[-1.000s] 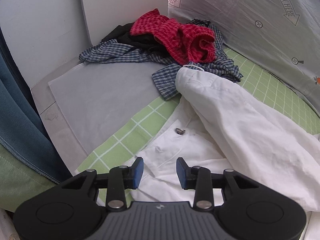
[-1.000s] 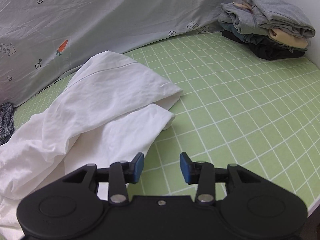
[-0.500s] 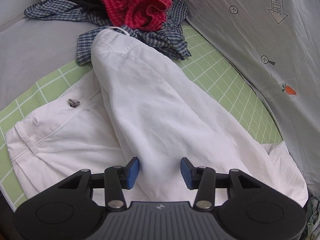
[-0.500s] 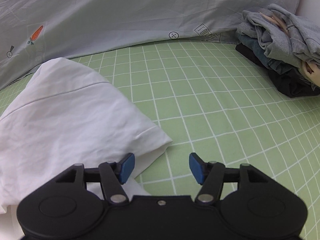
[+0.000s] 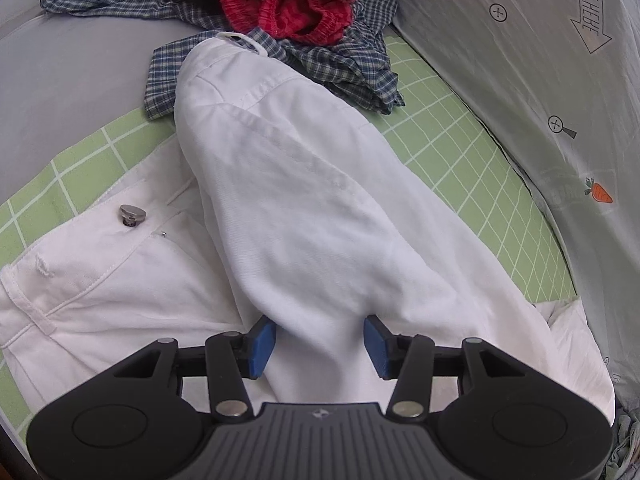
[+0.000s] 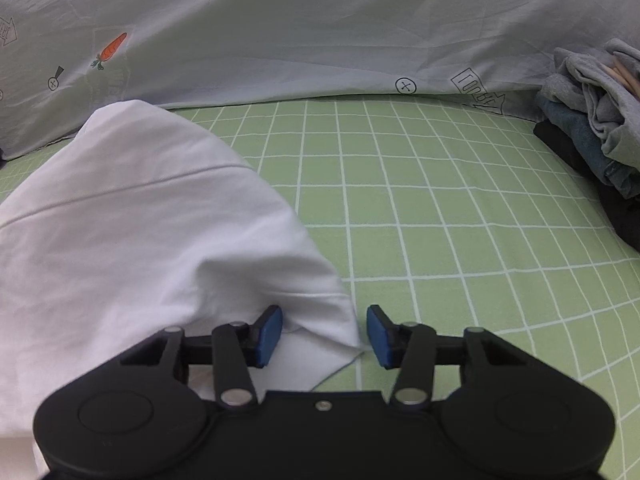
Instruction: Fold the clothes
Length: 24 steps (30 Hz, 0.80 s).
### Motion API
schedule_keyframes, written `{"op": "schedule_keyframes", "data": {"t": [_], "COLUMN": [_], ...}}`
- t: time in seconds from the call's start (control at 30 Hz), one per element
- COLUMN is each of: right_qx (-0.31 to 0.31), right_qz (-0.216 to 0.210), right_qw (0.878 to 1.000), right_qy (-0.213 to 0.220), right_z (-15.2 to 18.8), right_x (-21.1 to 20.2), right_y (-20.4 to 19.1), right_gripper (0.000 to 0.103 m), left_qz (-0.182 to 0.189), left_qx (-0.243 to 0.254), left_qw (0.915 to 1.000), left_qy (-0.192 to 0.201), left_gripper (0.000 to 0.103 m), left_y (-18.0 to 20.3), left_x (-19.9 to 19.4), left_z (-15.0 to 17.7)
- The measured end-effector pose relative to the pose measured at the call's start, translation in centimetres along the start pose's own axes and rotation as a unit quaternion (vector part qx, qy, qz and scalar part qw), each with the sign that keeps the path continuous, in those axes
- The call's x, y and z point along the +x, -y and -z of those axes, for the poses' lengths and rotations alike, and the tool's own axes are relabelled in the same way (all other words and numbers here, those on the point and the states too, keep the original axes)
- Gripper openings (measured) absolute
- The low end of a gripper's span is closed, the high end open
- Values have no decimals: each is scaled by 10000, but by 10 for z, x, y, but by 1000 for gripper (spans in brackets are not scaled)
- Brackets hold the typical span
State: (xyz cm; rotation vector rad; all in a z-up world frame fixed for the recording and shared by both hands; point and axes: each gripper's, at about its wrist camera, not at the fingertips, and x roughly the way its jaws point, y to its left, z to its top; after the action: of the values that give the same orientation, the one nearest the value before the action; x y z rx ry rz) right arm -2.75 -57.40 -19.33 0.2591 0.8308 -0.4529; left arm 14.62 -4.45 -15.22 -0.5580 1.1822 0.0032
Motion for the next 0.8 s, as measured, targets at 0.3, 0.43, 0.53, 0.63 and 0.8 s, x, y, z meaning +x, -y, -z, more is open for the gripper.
{"op": "schedule_keyframes", "data": {"t": [0.3, 0.43, 0.53, 0.63, 0.8], "right_qx": [452, 232, 53, -190, -459], "right_qz": [474, 601, 681, 645, 488], "right_qw": [9928, 9844, 9756, 9669, 9572], "right_qy": [998, 1638, 2087, 2460, 2815], "right_z": [-18, -56, -86, -124, -180], "right_x": [-42, -72, -90, -97, -86], "right_y": [-11, -17, -25, -39, -74], "right_gripper": [10, 9, 9, 8, 8], "left_qz": [164, 156, 181, 297, 350], "left_qx": [-481, -274, -30, 130, 299], "left_qw": [9980, 9973, 9948, 9906, 9795], "left_qy": [373, 667, 1005, 1329, 1963], "left_gripper": [9, 6, 6, 6, 3], "left_y": [-10, 4, 19, 31, 53], "left_x": [-8, -25, -42, -57, -64], "left_z": [1, -6, -16, -33, -80]}}
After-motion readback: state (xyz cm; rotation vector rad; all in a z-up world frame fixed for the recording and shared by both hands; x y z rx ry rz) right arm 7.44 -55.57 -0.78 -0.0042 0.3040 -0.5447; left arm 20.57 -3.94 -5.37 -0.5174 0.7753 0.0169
